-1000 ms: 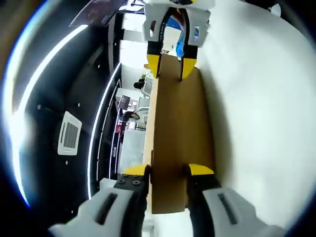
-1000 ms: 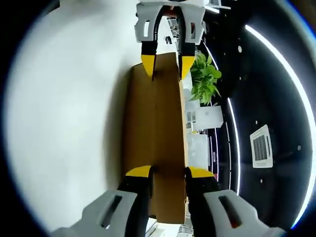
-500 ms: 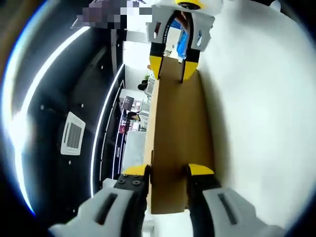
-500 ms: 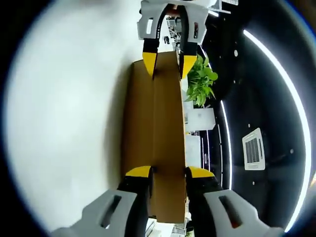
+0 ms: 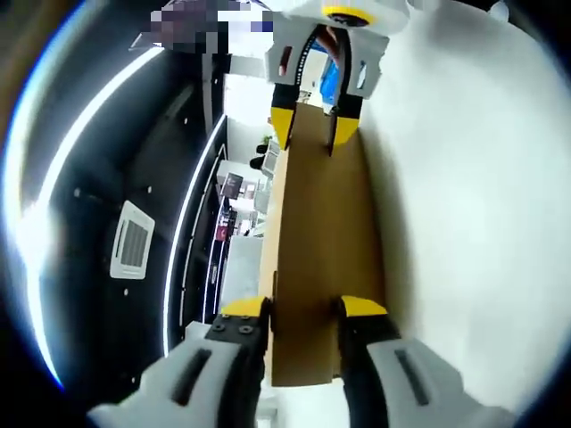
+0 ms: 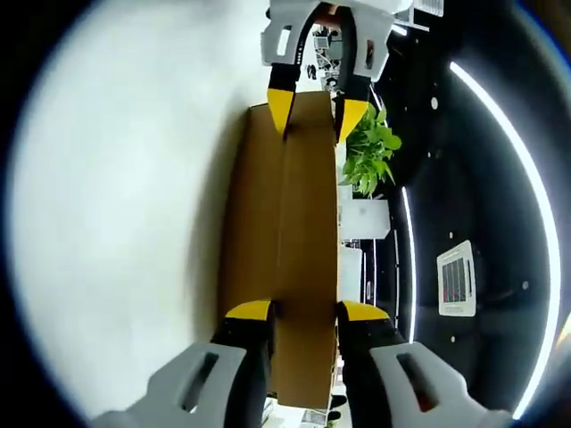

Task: Operate the shoe box by opening the lid, removing the specified soft item, and placing it in the target area until the item is outside and the box remains undamaged.

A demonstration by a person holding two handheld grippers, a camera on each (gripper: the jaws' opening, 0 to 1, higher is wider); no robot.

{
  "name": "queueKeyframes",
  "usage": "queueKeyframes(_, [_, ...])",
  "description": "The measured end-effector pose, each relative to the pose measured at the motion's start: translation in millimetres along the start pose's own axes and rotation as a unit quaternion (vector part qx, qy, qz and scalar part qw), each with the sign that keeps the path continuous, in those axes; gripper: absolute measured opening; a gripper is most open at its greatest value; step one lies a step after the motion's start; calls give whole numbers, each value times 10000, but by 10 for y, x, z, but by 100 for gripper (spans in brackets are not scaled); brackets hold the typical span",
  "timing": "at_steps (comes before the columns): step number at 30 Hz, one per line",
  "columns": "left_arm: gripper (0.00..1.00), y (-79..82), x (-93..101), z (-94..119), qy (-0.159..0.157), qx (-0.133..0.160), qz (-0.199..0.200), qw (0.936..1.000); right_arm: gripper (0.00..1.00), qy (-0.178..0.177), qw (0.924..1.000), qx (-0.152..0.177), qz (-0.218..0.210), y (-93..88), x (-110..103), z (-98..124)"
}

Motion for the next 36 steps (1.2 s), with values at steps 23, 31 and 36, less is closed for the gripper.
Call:
queueKeyframes(23, [31,30,50,3,125,-10,132,9998,27,-84,9999,-33,-104,-15,-37,5])
queueKeyframes(31, [30,23,51,4,141,105,77,9998,27,-148,9996,-109,-212,14,-53,52])
queueKeyframes(36, [30,18,48,-2,130,185,57,9997,27,-140,9990,-226,-358,52,-58,91])
Point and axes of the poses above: the point that each gripper's makers call its tool centre point, and the gripper's own axes: z roughly backward along the fingers, x roughly to its right, y roughly out of its top, the point moved 10 cm from there along z, roughly backward along the fingers, and after that the axes turned 11 degrees about -z, right-handed, at the moved point
